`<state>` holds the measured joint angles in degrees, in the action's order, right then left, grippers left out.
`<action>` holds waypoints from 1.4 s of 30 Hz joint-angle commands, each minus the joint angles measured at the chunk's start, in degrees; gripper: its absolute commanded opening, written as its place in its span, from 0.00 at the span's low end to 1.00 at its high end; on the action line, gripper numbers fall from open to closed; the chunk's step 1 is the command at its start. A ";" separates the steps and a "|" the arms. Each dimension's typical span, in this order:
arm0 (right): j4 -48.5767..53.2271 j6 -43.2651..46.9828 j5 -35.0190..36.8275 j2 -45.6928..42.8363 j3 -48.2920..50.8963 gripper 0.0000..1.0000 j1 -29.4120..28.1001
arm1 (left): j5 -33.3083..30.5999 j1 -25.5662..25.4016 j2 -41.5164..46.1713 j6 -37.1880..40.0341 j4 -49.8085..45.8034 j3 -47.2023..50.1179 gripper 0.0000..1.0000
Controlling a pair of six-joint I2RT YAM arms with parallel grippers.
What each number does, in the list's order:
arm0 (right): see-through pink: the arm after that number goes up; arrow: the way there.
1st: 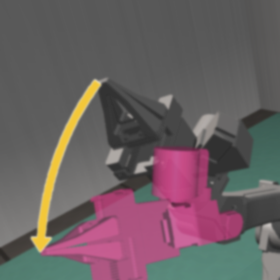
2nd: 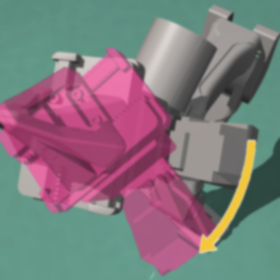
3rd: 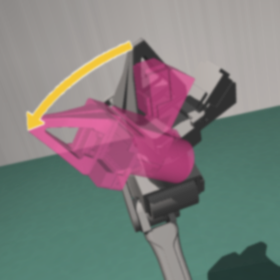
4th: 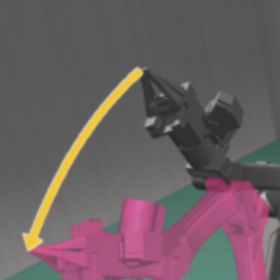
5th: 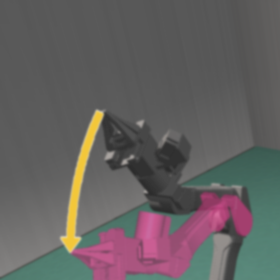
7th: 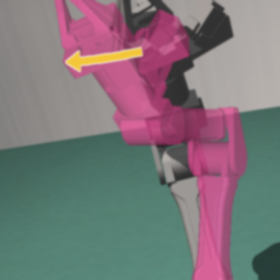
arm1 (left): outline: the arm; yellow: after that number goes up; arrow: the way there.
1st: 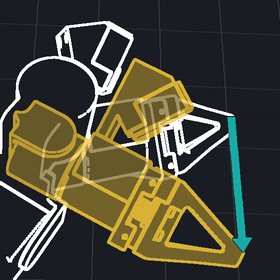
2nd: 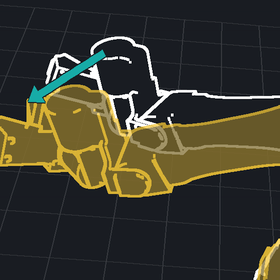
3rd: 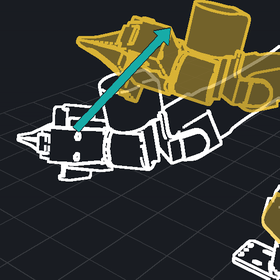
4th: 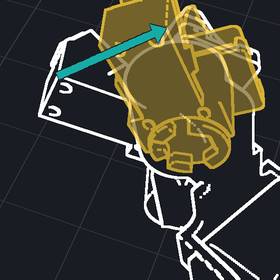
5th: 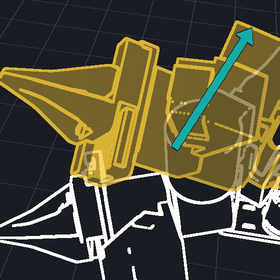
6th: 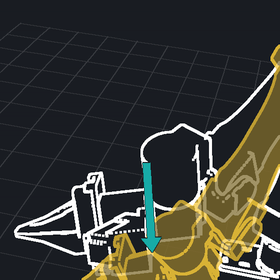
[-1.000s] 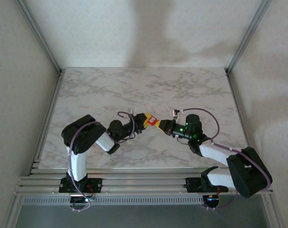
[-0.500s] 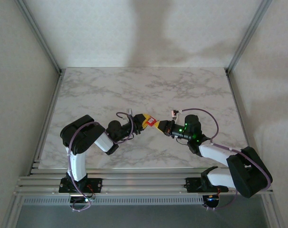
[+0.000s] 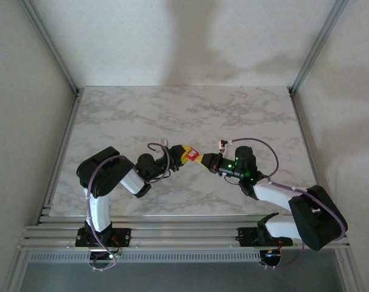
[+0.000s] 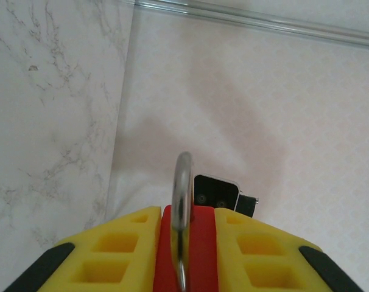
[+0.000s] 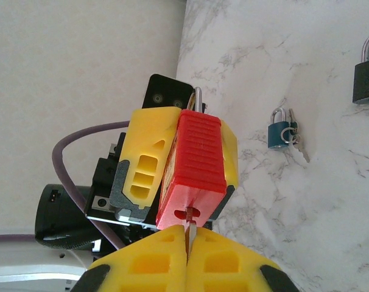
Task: Lock with the key
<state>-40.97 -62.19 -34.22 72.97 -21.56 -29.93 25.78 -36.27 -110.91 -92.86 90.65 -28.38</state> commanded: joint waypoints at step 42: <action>-1.12 4.30 -4.12 0.07 -1.13 0.00 -0.92 | -17.17 11.13 3.24 2.51 3.83 0.34 0.00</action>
<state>-42.54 -61.45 -34.06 73.84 -23.59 -30.70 27.09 -33.80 -108.09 -90.41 90.63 -28.38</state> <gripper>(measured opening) 0.051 0.235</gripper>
